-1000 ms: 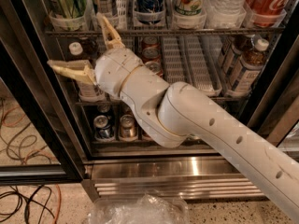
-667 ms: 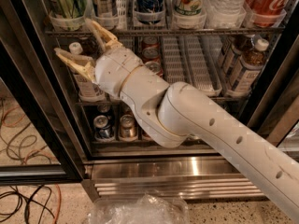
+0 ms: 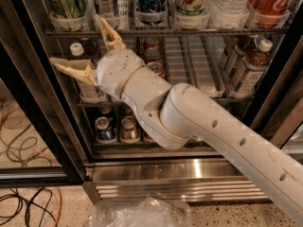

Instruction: Pick green can from top shelf of fridge

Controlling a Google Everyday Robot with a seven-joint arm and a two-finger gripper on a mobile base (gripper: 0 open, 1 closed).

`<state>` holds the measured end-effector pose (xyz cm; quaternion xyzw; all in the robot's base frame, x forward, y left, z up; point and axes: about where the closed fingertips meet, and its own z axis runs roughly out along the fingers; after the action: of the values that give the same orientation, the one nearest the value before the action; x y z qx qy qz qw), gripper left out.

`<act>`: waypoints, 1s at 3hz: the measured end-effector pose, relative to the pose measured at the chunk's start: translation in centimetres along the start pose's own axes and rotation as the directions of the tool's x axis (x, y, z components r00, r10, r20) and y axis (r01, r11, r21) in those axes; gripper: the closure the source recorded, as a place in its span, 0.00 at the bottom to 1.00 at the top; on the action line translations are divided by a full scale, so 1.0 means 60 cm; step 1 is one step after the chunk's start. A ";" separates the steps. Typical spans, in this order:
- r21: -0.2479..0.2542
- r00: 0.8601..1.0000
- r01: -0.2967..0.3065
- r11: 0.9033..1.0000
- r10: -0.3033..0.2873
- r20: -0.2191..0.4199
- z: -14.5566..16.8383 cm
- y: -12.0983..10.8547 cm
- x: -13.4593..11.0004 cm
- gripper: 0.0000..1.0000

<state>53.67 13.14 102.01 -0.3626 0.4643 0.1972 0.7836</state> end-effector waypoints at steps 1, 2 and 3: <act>-0.018 1.000 0.020 1.000 -0.020 0.010 0.033 -0.010 0.009 0.26; -0.026 1.000 0.027 0.999 -0.027 0.014 0.045 -0.016 0.011 0.27; -0.028 0.999 0.037 0.999 -0.036 0.022 0.057 -0.024 0.012 0.26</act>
Offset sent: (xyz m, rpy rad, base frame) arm 0.0230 0.0077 0.0027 -0.0093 -0.0188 0.0014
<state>56.96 14.75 102.97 -0.3801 0.4463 0.1935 0.7867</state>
